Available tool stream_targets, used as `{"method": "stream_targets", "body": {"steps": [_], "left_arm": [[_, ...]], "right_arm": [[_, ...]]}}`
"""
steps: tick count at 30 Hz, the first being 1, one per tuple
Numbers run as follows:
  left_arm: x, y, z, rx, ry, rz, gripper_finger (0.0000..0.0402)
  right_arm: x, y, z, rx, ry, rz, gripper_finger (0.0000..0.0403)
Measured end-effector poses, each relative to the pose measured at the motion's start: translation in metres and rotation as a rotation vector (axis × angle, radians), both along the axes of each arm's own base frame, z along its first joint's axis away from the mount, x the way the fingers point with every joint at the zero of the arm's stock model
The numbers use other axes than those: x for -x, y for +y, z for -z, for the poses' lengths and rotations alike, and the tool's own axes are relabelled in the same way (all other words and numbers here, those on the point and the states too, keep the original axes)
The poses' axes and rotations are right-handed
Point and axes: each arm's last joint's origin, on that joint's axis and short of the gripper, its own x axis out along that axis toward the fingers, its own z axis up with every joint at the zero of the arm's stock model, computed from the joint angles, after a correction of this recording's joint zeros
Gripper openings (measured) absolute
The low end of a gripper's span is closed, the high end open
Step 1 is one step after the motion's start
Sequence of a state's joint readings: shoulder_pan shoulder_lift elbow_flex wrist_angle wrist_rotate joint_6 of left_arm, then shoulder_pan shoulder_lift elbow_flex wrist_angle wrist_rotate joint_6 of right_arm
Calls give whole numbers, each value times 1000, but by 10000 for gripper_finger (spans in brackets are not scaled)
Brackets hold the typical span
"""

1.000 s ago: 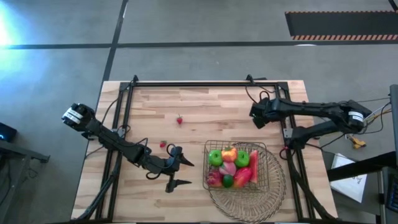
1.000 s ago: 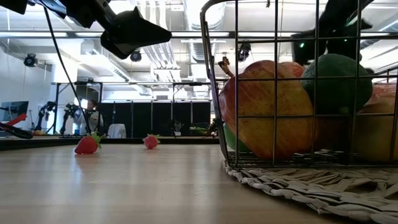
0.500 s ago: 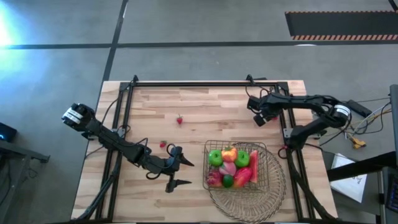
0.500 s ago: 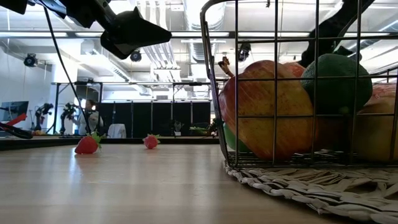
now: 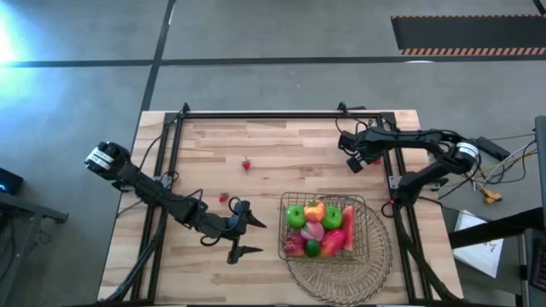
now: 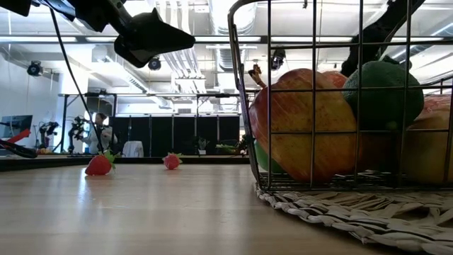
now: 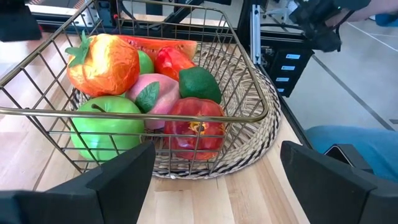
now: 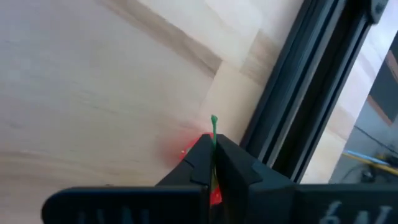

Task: Build produce basket
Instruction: Put the top right strawberry into the wire basket

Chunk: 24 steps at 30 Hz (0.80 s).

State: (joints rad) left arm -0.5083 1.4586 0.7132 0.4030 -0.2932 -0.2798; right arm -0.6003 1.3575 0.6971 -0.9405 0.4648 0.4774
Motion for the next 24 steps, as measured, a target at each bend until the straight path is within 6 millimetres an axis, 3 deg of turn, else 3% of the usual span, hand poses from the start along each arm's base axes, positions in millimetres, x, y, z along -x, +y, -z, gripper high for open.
{"method": "stream_targets", "body": {"steps": [5, 10, 19, 24], "left_arm": [[0, 0, 0, 1, 0, 0, 331], [0, 0, 0, 0, 0, 0, 331], [0, 0, 0, -3, 0, 1, 331], [0, 0, 0, -3, 0, 2, 331]], "right_arm": [[-2, 17, -25, 85, -131, -58, 9], [-3, 50, -57, 186, -352, -135, 8], [-5, 132, -117, 395, -797, -351, 8], [-13, 190, -145, 462, -1026, -549, 8]]}}
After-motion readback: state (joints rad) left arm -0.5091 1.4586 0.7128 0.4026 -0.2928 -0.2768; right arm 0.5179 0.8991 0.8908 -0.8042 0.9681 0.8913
